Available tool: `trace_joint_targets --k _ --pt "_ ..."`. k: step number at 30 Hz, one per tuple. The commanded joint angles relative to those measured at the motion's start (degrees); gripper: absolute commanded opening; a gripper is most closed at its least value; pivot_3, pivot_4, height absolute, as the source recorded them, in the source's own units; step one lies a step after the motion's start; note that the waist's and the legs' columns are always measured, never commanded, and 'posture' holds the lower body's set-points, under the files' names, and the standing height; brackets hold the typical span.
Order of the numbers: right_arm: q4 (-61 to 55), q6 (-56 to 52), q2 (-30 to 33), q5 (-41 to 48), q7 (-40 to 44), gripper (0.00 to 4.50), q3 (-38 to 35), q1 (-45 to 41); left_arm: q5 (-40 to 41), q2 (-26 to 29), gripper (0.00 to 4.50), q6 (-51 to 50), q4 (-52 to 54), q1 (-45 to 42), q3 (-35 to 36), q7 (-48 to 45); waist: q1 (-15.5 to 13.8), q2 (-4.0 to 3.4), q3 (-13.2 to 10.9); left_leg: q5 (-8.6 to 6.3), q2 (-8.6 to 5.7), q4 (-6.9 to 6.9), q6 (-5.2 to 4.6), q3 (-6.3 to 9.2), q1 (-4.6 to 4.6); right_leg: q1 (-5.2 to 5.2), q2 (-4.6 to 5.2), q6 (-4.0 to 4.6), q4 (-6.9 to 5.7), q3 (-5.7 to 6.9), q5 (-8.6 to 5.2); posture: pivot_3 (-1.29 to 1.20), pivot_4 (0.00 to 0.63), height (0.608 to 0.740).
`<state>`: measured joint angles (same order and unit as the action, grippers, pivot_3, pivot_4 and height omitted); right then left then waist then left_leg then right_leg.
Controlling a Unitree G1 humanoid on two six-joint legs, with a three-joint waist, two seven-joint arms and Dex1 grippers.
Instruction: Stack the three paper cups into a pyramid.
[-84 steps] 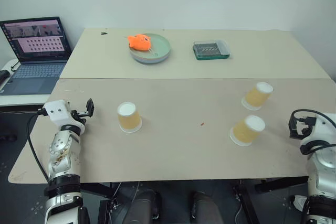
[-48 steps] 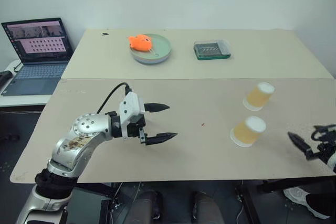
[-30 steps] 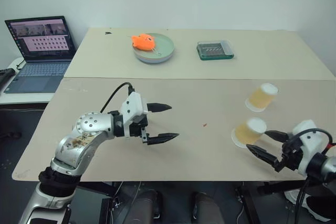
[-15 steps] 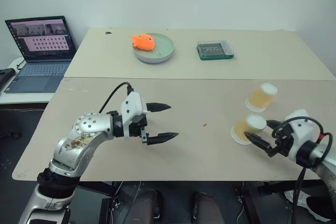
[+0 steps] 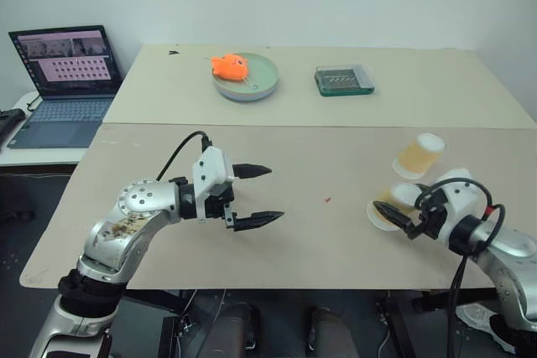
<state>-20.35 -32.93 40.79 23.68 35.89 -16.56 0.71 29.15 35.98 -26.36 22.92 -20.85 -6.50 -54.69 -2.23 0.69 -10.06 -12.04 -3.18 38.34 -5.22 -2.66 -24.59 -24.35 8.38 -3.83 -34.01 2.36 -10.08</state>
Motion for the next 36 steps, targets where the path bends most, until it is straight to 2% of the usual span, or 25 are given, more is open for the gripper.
trace_joint_targets --k 1,12,18,24,27,30,36 --pt "-1.27 0.94 -0.47 0.75 -0.63 4.44 -1.58 -1.53 -0.34 0.46 4.5 1.07 0.64 -1.04 1.06 -0.4 0.0 0.0 0.0 0.0 0.0 0.0 0.0 0.0 0.0 0.0 0.0 -0.05 0.0 0.0 0.03 0.0 0.15 0.74" --pt "-1.51 0.64 -1.82 1.37 -1.41 4.44 -2.01 -2.37 -1.05 0.56 4.5 1.29 0.74 -0.81 0.74 -0.82 0.0 0.0 0.0 0.01 -0.01 0.01 0.0 0.0 0.0 0.0 -0.01 -0.03 0.0 0.0 0.08 0.0 0.15 0.74" --pt "-1.22 0.75 -1.95 1.06 -1.45 2.75 -1.4 -3.06 -1.62 0.24 4.5 1.57 -0.12 -1.72 0.88 -0.59 0.04 0.0 0.0 0.01 -0.01 0.01 0.0 0.0 0.0 0.0 -0.02 -0.04 -0.01 0.0 0.07 0.0 0.15 0.74" --pt "-1.26 0.46 -2.18 1.01 -2.05 2.67 -0.96 -5.11 -2.13 -0.14 4.5 1.8 -0.57 -1.96 0.78 -0.61 0.05 0.0 0.0 0.01 -0.01 0.01 0.0 0.0 0.0 0.0 -0.02 -0.03 -0.01 0.0 0.1 0.0 0.15 0.74" --pt "-1.5 -0.54 -3.79 3.77 -3.13 2.67 -1.3 -10.58 -2.24 -0.31 4.5 1.82 -0.72 -2.1 0.82 -0.49 0.24 0.0 0.0 0.02 -0.01 0.02 0.0 0.0 0.0 0.0 -0.02 0.13 -0.02 0.01 0.21 0.0 0.15 0.74" --pt "0.33 -2.56 -5.18 5.3 -3.39 2.67 1.76 -19.82 -2.31 -0.54 4.5 1.74 -0.66 -2.16 0.76 -0.33 0.86 0.0 0.0 0.03 0.01 0.04 0.02 0.0 0.01 -0.02 -0.04 0.08 -0.03 0.0 0.2 0.0 0.15 0.74" --pt "10.27 -4.13 -9.5 0.32 -1.58 2.67 15.24 -34.77 -2.41 -0.78 4.5 1.55 -0.45 -2.29 0.63 -0.21 1.69 0.02 -0.01 0.24 0.01 0.03 -0.35 0.02 0.0 -0.06 -0.1 0.28 -0.03 0.03 0.42 0.0 0.15 0.74"
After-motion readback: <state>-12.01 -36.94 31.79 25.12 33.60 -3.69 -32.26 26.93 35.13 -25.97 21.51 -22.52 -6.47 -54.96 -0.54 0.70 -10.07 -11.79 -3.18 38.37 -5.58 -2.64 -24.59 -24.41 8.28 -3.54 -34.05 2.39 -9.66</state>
